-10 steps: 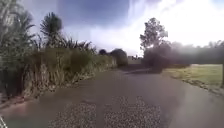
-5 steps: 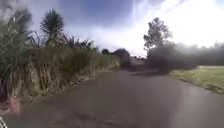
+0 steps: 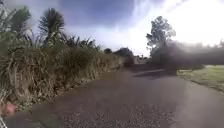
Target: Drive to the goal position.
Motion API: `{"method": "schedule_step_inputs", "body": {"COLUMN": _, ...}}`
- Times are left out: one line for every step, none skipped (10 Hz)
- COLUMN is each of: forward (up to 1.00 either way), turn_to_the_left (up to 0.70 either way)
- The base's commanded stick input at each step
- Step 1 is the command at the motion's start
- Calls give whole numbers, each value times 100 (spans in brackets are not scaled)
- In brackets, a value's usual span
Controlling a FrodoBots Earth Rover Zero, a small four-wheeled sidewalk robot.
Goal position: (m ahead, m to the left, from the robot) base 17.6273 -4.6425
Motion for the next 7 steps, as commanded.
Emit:
{"method": "schedule_step_inputs", "body": {"forward": 85, "turn_to_the_left": 0}}
{"method": "schedule_step_inputs", "body": {"forward": 85, "turn_to_the_left": 0}}
{"method": "schedule_step_inputs", "body": {"forward": 85, "turn_to_the_left": -15}}
{"method": "schedule_step_inputs", "body": {"forward": 85, "turn_to_the_left": -22}}
{"method": "schedule_step_inputs", "body": {"forward": 85, "turn_to_the_left": -30}}
{"method": "schedule_step_inputs", "body": {"forward": 85, "turn_to_the_left": -34}}
{"method": "schedule_step_inputs", "body": {"forward": 85, "turn_to_the_left": -34}}
